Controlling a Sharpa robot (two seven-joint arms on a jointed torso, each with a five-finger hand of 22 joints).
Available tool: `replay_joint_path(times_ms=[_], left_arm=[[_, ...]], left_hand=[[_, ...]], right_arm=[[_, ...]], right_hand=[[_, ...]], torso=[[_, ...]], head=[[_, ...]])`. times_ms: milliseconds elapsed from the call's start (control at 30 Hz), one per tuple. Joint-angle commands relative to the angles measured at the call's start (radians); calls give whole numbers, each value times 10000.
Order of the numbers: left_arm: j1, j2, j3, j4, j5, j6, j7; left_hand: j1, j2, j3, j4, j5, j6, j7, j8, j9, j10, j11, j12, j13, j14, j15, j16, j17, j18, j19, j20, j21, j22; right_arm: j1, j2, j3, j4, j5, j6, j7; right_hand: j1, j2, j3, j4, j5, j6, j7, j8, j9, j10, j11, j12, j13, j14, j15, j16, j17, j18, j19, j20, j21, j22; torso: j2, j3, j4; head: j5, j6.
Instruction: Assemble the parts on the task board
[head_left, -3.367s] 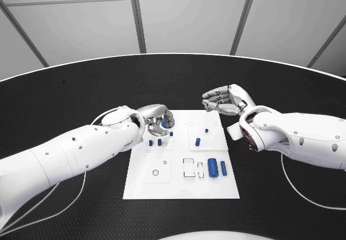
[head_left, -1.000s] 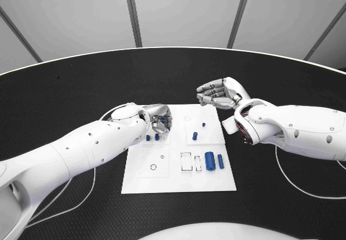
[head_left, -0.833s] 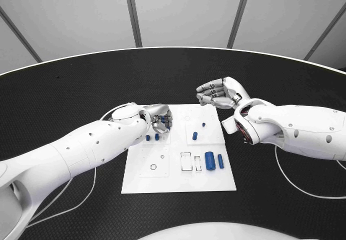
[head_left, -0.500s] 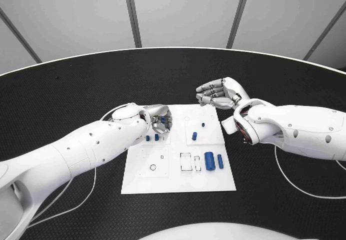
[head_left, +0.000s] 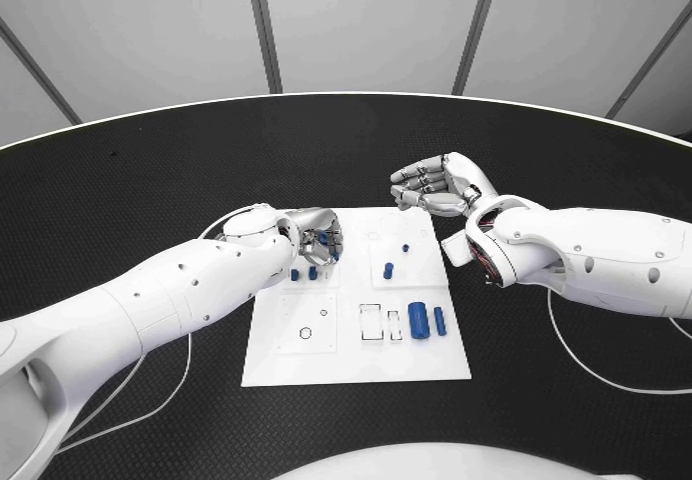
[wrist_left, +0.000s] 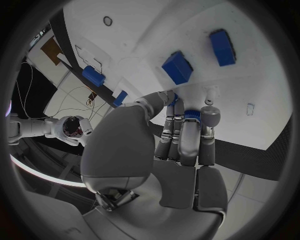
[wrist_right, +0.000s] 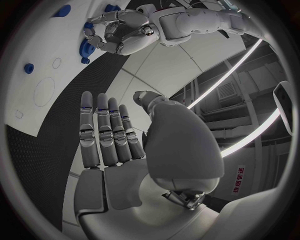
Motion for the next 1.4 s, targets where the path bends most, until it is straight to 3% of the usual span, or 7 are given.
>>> replay_joint_path(times_ms=[33,167,600,1133,1400], left_arm=[[-7,12,0,-20,0,-32,47],[-24,33,0,-46,1,-128,154],[-44,18,0,-54,13,-517,218],[-48,-19,0,-17,61,-792,112],[-48,-71,1,32,155,-894,102]], left_hand=[[13,182,12,-86,-93,129,18,-24,-16,166,-3,-28,-28,138,-15,97,120,-146,208,-11,176,192],[-64,318,-12,-72,-172,341,-32,22,-27,341,-66,-42,-50,242,-66,154,167,-202,427,-42,390,484],[-237,378,-109,-37,-473,543,-86,8,-51,546,-129,-180,-123,356,-122,183,192,-277,695,-87,609,819],[-274,326,-133,-182,-329,916,-152,71,72,980,-246,-239,-49,489,-241,158,12,-395,1174,-194,937,1332],[-294,349,-120,-174,-314,961,-154,74,96,1024,-259,-262,-33,514,-254,157,4,-409,1230,-206,972,1389]], right_arm=[[0,5,0,-2,0,1,4],[0,9,0,-7,0,0,7],[0,5,0,-7,0,-16,27],[0,-21,0,23,0,-28,49],[0,-40,0,43,0,-49,66]], right_hand=[[58,44,63,-11,63,55,49,-26,-3,-29,13,13,-9,35,-20,-18,-9,42,49,12,66,-10],[58,44,63,-11,63,55,49,-26,-3,-29,13,13,-9,35,-20,-18,-9,42,49,12,66,-10],[47,64,78,-6,69,76,42,-15,1,-10,6,20,-7,50,-26,-13,-7,43,63,7,72,-25],[47,64,78,-6,69,76,42,-15,1,-10,6,20,-7,50,-26,-13,-7,43,63,7,72,-25],[47,64,78,-6,69,76,42,-15,1,-10,6,20,-7,50,-26,-13,-7,43,63,7,72,-25]], torso=[[-1,0,0],[0,-4,1],[-7,-3,12],[-5,-8,-1],[-10,-11,22]], head=[[3,-3],[3,-6],[-2,-19],[12,-28],[5,-29]])
